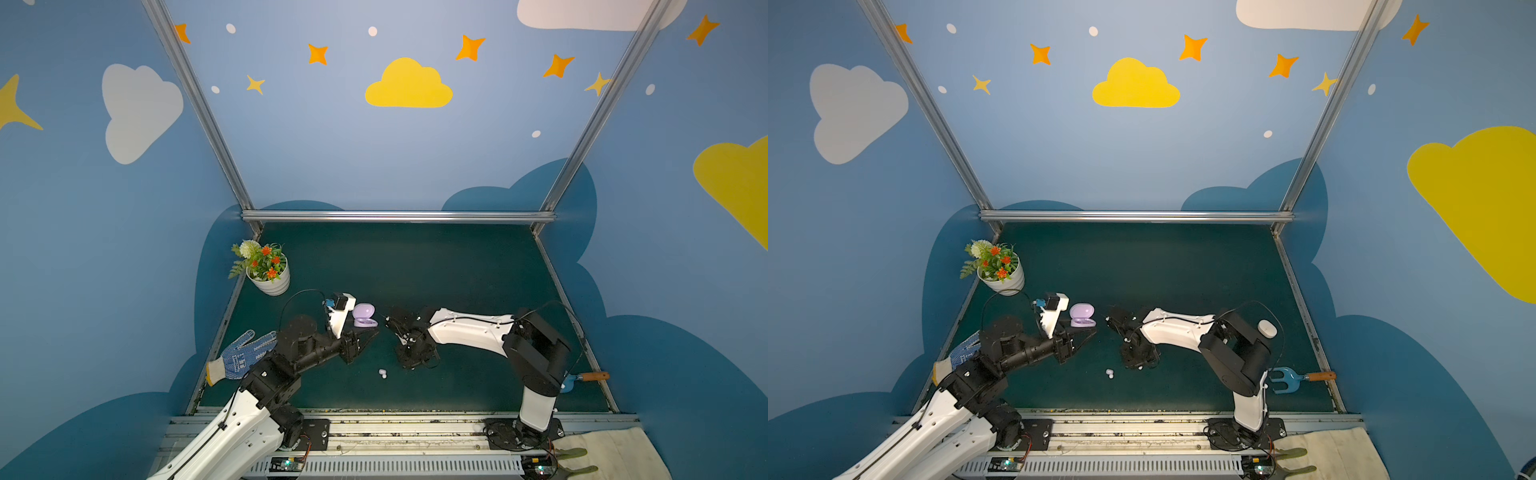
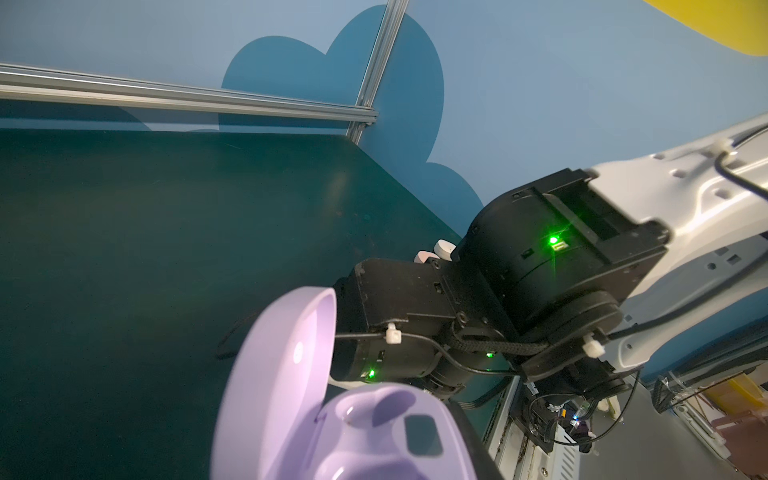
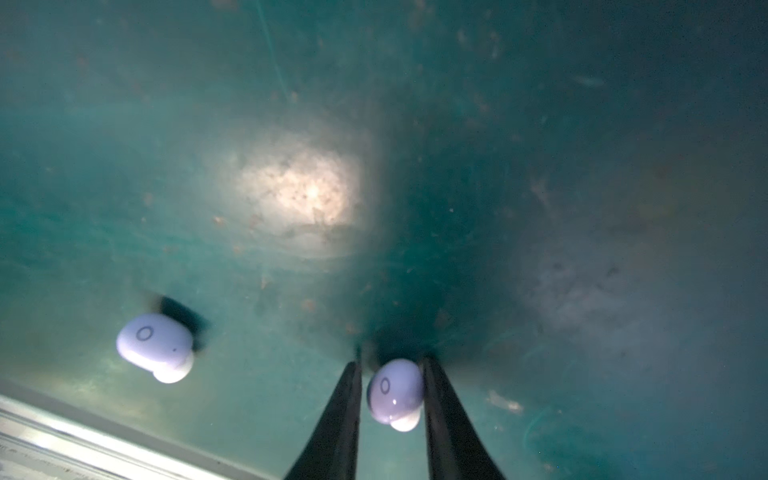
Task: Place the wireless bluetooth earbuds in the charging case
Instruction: 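Close the right gripper on the lavender earbud, then lift the earbud and carry it to the open case in the left gripper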
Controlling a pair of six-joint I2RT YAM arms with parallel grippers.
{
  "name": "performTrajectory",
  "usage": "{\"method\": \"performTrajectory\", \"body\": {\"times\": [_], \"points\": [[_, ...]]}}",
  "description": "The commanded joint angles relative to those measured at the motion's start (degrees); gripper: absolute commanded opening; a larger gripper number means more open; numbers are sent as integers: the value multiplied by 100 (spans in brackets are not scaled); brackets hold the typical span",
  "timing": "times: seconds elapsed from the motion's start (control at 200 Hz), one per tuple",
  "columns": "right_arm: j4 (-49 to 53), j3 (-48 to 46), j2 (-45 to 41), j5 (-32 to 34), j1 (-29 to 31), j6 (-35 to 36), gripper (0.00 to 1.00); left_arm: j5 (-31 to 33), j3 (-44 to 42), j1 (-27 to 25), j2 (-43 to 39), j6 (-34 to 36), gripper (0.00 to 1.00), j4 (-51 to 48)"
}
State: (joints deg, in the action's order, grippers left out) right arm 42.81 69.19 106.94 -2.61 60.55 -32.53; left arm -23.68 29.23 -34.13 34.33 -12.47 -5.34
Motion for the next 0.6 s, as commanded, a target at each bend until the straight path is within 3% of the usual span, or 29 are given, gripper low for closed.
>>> {"method": "performTrajectory", "body": {"times": [0.0,0.25,0.596], "points": [[140,73,210,138,99,-40,24,-5,-41,12,-36,-16,20,95],[210,76,193,387,127,-104,16,18,-49,12,-5,-14,19,95],[107,-74,-198,376,-29,-139,13,-41,-66,16,174,17,20,217]]}}
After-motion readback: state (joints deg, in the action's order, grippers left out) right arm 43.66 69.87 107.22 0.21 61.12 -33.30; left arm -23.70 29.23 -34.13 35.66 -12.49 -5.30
